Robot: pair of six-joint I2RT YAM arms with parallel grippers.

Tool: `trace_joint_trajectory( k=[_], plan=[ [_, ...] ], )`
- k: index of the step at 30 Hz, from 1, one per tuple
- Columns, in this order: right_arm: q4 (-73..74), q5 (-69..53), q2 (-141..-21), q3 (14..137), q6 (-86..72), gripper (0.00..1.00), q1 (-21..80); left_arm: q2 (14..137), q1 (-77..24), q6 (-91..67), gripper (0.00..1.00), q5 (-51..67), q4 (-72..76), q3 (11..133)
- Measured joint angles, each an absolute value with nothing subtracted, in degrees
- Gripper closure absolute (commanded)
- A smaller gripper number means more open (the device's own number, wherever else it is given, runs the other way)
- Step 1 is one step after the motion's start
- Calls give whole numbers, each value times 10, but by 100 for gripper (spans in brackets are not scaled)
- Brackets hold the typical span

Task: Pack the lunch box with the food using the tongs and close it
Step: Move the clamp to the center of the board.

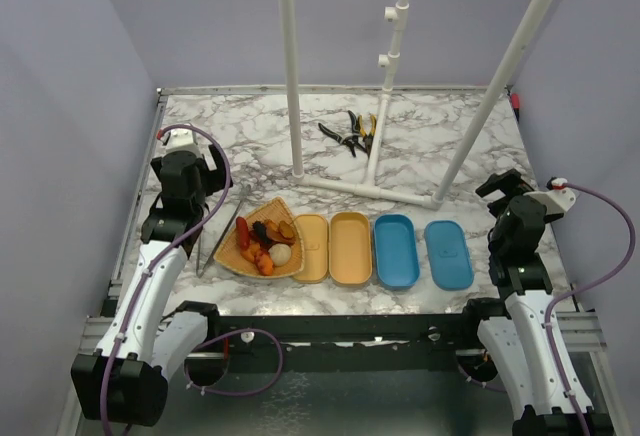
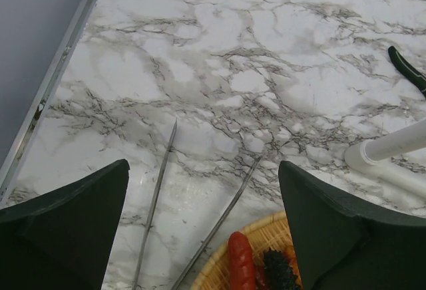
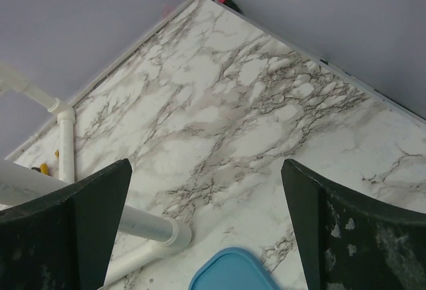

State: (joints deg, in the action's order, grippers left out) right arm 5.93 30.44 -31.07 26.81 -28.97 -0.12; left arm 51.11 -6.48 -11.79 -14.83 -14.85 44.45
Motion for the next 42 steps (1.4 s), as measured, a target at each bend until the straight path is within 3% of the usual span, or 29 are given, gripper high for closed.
trace_joint_trajectory(
  k=[13, 22, 37, 39, 42],
  plan=[
    [62, 303, -324, 269, -289, 0, -1, 551, -65, -106, 1, -159, -165, 444],
    [61, 292, -331, 269, -289, 0, -1, 687, -53, -86, 4, -111, -205, 448],
    [58, 268, -344, 269, -289, 0, -1, 802, -53, -72, 28, -28, -216, 484],
    [57, 266, -344, 269, -289, 0, -1, 813, -53, -71, 37, -23, -219, 484],
    [56, 263, -344, 269, -289, 0, -1, 820, -53, -70, 44, -20, -221, 484]
  ],
)
